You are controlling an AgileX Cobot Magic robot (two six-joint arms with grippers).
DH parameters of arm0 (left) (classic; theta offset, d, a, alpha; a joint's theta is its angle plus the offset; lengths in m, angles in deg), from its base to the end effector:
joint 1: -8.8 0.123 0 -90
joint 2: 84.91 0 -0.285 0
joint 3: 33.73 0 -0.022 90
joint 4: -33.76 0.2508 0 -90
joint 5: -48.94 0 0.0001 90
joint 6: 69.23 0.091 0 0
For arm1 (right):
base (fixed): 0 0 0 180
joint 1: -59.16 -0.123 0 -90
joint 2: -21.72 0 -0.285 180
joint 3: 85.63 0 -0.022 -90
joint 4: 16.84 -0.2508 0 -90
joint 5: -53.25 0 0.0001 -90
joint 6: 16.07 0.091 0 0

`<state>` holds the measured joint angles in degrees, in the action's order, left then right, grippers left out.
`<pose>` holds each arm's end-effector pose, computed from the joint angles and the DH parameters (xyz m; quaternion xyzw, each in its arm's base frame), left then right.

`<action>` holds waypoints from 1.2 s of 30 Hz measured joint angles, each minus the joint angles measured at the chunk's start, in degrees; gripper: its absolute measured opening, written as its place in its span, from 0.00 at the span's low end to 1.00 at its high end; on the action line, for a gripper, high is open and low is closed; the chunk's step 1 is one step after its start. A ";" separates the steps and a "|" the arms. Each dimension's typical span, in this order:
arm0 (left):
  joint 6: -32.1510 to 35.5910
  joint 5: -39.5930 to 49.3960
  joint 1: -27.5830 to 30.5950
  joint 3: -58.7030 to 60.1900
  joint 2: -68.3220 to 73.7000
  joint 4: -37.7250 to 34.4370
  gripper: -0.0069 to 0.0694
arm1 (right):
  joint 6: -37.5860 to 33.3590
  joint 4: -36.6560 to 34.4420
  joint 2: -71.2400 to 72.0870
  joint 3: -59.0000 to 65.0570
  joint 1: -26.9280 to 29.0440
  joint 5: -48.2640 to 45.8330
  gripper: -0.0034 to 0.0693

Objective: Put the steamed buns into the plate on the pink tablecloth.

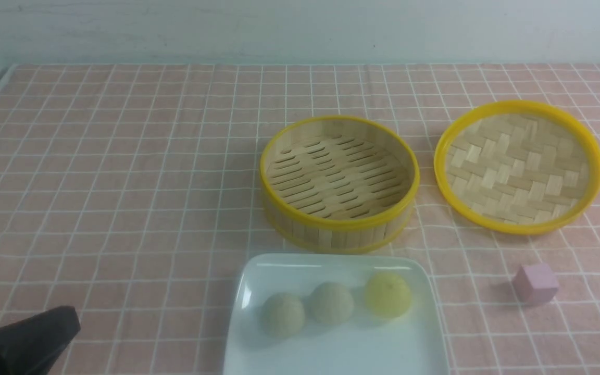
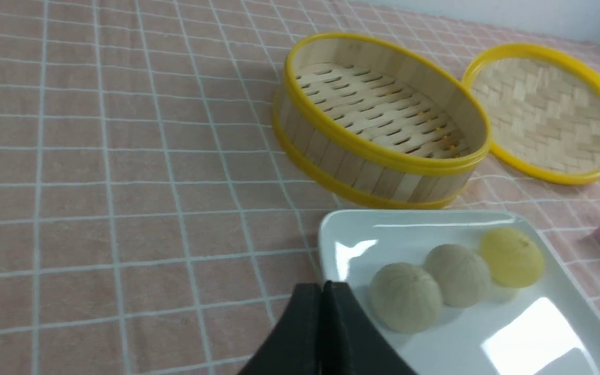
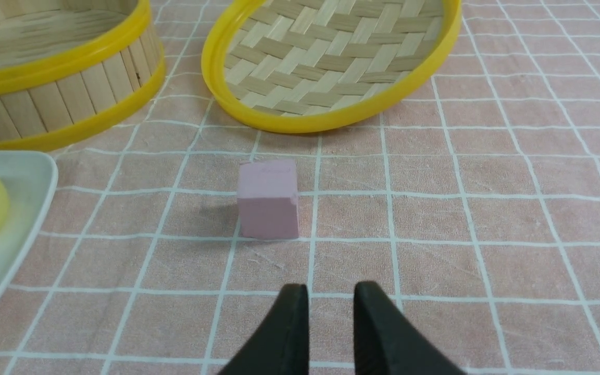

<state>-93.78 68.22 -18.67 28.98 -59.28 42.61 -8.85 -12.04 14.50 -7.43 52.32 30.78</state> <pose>0.0729 -0.0327 0.2483 0.0642 0.8033 -0.2010 0.5570 0.0520 0.0033 0.1728 -0.0192 0.8078 0.0365 0.5880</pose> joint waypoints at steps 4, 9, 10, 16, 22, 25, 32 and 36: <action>4.70 -2.45 9.10 4.86 -0.64 -0.54 0.12 | 0.00 0.00 0.00 0.00 0.00 0.00 0.22; 7.73 -3.31 17.82 11.35 -7.21 -0.58 0.13 | 0.00 0.07 0.00 0.00 0.00 0.00 0.23; 7.92 -3.31 19.23 12.76 -9.34 -0.58 0.13 | 0.00 0.12 0.00 0.00 0.00 0.00 0.23; 8.09 -2.65 21.86 16.05 -16.35 -0.33 0.13 | 0.00 0.13 0.00 0.00 0.00 0.00 0.24; 8.09 1.29 21.90 15.86 -18.43 -0.16 0.14 | 0.00 0.17 0.00 0.00 0.00 0.00 0.25; 8.09 1.67 21.90 15.79 -18.43 -0.16 0.14 | 0.00 0.17 0.00 0.00 0.00 0.00 0.25; 8.09 1.86 21.90 15.73 -18.43 -0.16 0.15 | 0.00 0.17 0.00 0.00 0.00 0.00 0.26; 8.09 1.91 21.90 15.73 -18.43 -0.16 0.15 | 0.00 0.17 0.00 0.00 0.00 0.00 0.27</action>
<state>-85.69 70.13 3.23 44.71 -77.71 42.45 -8.85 -11.87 14.50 -7.43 52.32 30.78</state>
